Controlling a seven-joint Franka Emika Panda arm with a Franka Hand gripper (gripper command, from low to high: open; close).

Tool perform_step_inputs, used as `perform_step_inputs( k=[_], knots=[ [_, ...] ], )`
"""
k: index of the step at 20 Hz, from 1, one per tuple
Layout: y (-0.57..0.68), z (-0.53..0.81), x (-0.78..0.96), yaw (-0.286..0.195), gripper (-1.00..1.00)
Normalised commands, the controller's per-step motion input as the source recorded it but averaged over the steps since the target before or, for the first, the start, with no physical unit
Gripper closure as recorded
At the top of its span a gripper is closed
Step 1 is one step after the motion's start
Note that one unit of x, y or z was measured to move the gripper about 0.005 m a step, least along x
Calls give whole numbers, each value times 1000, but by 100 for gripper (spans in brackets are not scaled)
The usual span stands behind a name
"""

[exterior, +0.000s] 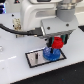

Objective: Insert the blue gear onto the right peg, followed by the red gear

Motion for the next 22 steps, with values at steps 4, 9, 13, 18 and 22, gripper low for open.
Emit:
perform_step_inputs(
  k=[4,9,13,18,22],
  knots=[
    [-136,-19,207,0,100],
    [-143,-12,215,0,100],
    [4,34,46,0,100],
    [-19,206,243,0,100],
    [83,208,329,0,100]
  ],
)
